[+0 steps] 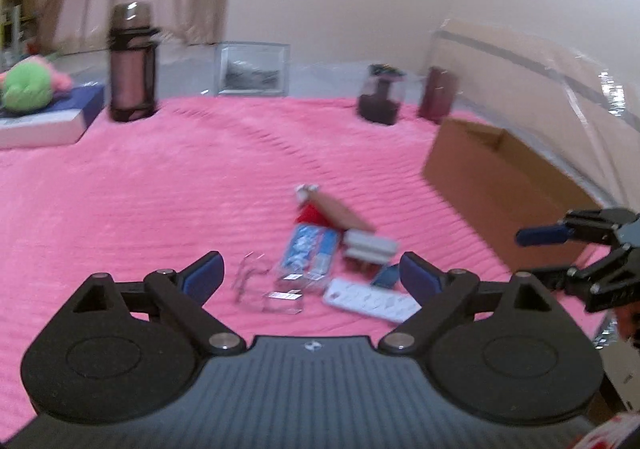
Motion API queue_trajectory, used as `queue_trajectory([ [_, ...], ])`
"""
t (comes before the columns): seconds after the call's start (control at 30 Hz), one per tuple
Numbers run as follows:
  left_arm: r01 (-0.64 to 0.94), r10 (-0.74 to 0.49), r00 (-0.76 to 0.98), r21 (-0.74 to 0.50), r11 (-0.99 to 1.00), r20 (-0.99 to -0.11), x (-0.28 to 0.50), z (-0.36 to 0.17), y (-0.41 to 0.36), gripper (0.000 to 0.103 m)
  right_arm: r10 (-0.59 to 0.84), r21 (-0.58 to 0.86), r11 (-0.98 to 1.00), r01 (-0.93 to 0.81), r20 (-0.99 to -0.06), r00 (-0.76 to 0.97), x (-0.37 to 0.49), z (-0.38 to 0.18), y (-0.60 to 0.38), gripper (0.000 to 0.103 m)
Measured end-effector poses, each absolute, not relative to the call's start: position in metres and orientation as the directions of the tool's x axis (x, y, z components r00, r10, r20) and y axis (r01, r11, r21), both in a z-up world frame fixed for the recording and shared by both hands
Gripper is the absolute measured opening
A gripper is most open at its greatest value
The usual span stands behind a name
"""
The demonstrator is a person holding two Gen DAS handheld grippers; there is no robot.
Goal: Organize rigid objects
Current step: 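Grasp the white remote with right tool while left tool approaches wire rack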
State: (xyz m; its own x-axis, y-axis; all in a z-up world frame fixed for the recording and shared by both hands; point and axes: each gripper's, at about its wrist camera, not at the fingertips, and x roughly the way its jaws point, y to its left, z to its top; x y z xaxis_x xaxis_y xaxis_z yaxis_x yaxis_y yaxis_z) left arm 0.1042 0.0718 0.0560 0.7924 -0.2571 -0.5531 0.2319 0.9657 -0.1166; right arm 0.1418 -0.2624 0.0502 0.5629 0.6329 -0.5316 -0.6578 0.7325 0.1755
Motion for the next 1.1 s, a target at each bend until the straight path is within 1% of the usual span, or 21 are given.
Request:
queue_trajectory([
  [0.13,0.198,-0.234,0.783,-0.126,0.972,-0.576,0.114,0.036,0.081,0.092,0.613,0.188,0.747,-0.638,-0.565,0.552,0.163,0.031,-0.249,0.064],
  [0.3,0.193,-0.216,0.764,-0.105,0.976,-0.607,0.130,0.018,0.086,0.092,0.588,0.187,0.762,-0.620,-0.600,0.542,0.179,0.016,-0.233,0.063],
  [0.63,0.234,-0.210,0.725,-0.052,0.971,-0.656,0.169,-0.023,0.080,0.092,0.582,0.134,0.690,-0.712,-0.688,0.434,0.189,-0.015,-0.202,0.063],
  [0.7,0.244,-0.218,0.720,-0.054,0.968,-0.659,0.173,-0.028,0.080,0.092,0.573,0.115,0.673,-0.730,-0.706,0.417,0.189,-0.022,-0.198,0.060],
  [0.77,0.253,-0.223,0.714,-0.053,0.966,-0.664,0.177,-0.032,0.078,0.092,0.569,0.114,0.661,-0.742,-0.721,0.396,0.191,-0.028,-0.196,0.052],
  [0.87,0.255,-0.226,0.712,-0.056,0.965,-0.664,0.181,-0.035,0.078,0.092,0.568,0.121,0.650,-0.750,-0.734,0.373,0.196,-0.034,-0.194,0.044],
  [1.1,0.261,-0.233,0.709,-0.059,0.963,-0.665,0.185,-0.040,0.078,0.092,0.577,0.117,0.621,-0.775,-0.737,0.351,0.207,-0.036,-0.185,0.043],
])
